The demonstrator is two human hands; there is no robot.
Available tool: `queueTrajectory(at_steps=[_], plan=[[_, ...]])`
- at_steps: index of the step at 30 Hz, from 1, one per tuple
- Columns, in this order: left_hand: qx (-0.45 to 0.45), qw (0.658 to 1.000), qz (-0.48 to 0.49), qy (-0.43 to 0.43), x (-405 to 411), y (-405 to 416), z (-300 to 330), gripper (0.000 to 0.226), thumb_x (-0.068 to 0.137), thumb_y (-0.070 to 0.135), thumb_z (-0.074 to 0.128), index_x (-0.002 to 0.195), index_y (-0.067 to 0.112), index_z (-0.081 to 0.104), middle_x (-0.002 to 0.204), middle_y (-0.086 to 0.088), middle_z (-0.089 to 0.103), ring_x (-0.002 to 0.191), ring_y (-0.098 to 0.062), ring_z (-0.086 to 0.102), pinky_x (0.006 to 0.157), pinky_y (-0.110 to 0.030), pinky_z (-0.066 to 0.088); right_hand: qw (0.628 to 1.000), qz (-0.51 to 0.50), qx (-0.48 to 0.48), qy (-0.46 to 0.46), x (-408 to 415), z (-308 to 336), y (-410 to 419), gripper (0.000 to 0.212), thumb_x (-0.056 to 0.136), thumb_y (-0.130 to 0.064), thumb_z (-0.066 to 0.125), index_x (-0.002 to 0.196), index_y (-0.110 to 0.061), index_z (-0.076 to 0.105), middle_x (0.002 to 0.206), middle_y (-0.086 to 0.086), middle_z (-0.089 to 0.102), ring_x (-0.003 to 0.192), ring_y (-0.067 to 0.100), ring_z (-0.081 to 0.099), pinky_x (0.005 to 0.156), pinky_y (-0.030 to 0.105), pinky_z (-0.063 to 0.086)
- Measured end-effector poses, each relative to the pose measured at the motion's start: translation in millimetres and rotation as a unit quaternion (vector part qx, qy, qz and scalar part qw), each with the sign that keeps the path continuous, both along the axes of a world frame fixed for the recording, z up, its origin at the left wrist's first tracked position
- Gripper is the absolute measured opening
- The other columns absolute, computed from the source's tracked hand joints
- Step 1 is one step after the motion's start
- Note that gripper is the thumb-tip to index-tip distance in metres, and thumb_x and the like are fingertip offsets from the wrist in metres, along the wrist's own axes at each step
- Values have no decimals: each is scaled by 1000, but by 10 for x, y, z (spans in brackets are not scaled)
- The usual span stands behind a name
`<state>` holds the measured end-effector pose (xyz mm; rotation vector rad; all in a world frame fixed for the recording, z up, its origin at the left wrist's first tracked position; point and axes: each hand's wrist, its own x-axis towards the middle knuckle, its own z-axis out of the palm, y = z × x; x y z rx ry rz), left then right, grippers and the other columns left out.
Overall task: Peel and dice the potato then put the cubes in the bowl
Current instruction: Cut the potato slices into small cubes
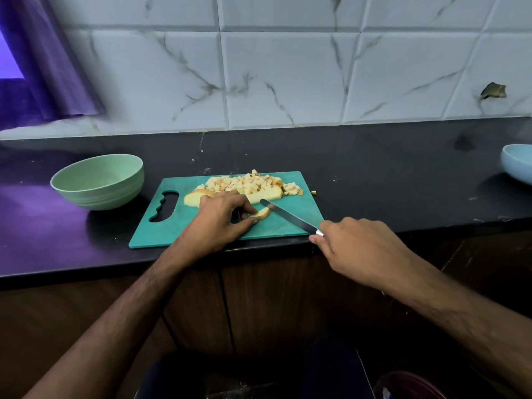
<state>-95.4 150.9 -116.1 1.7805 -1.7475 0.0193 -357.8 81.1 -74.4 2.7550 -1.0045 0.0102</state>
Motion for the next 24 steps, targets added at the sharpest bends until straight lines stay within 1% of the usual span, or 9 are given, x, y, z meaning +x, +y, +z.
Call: queueTrajectory(at_steps=[3,7,10,13,14,17,19,21,24], plan=[[4,1000,-1,-1,7,-1,2,12,89,38,74,100,33,71,90,16,61,88,-2,55,84,-51,50,1000,2,4,3,76,-52,-11,35,108,-52,24,98,-27,45,97,-3,62,59,7,45,49,24,33],[7,1000,0,0,4,2,9,11,88,39,74,98,34,70,90,17,61,87,-2,55,82,-52,51,1000,12,2,3,167,-67,-47,35,108,-52,25,96,-26,46,89,-6,58,61,8,48,50,25,35],[6,1000,1,2,-4,3,3,14,88,41,72,99,33,70,90,15,62,86,-4,56,81,-53,51,1000,5,10,4,178,30,-87,40,108,-51,24,95,-24,49,80,-7,53,63,8,50,52,26,37],[6,1000,-1,2,-3,-2,0,13,88,41,72,98,34,68,89,15,62,84,-5,56,79,-53,52,1000,-3,17,-10,125,120,-87,41,108,-53,23,96,-26,51,85,-6,57,67,9,54,59,30,47],[7,1000,-2,5,-1,-4,-1,13,88,41,72,98,35,68,89,15,62,84,-4,56,79,-53,52,1000,-1,11,-9,101,121,-62,40,107,-54,23,95,-27,50,86,-6,58,67,8,53,58,30,46],[6,1000,-2,8,13,-11,-11,13,88,41,73,98,34,69,89,16,62,84,-3,56,79,-52,53,1000,-2,-2,0,53,36,37,37,107,-54,22,94,-28,45,94,-4,62,61,7,47,53,28,37],[6,1000,-2,13,16,-15,-12,13,88,39,74,98,33,70,90,16,62,84,-4,56,80,-52,52,1000,-6,-3,-4,61,-6,74,35,108,-52,22,96,-28,43,99,-3,64,60,8,45,53,28,38],[7,1000,-3,15,14,-11,-4,12,88,38,75,98,33,70,91,15,62,85,-4,56,81,-52,52,1000,-4,11,-3,114,-35,83,33,108,-51,23,96,-27,43,99,-2,63,60,7,45,55,28,41],[10,1000,-3,16,11,-10,-4,12,88,37,75,98,34,70,90,15,62,85,-4,56,81,-53,51,1000,2,25,-12,193,-57,75,34,108,-51,25,96,-27,45,91,-4,57,64,8,49,60,29,47]])
